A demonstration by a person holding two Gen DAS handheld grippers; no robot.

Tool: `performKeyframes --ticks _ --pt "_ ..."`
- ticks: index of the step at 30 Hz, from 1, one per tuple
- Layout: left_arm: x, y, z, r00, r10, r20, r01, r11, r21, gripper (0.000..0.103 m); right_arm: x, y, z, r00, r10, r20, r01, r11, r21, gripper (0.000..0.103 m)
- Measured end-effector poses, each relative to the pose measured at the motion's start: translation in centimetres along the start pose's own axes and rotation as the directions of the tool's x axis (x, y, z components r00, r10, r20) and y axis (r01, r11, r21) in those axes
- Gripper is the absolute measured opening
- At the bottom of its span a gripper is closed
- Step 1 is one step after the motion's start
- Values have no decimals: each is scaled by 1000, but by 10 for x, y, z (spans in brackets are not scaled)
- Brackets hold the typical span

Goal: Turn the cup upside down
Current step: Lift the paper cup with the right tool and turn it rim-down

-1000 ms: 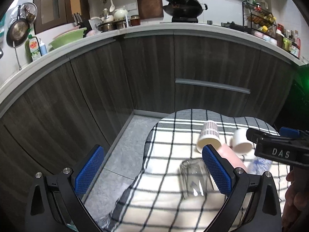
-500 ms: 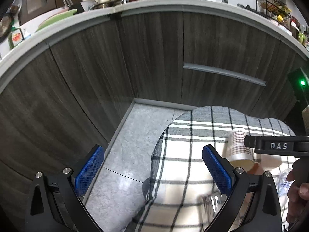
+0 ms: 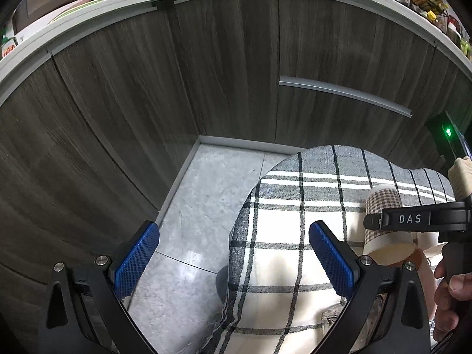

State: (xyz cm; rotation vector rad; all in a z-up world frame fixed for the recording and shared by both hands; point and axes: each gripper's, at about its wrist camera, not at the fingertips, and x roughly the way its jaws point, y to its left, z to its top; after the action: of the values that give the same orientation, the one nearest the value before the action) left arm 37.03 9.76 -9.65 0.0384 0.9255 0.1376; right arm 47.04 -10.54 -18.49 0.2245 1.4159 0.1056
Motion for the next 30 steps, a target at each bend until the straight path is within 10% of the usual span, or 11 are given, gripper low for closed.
performKeyframes --ticks 12,30 --pt "-64 -4 -10 997 -34 70 34 999 6 103 -82 10 -23 987 39 154 -31 998 -50 64" --pt "-174 -30 -132 993 -105 53 100 991 85 103 -131 -47 -195 990 47 134 -44 999 -21 64"
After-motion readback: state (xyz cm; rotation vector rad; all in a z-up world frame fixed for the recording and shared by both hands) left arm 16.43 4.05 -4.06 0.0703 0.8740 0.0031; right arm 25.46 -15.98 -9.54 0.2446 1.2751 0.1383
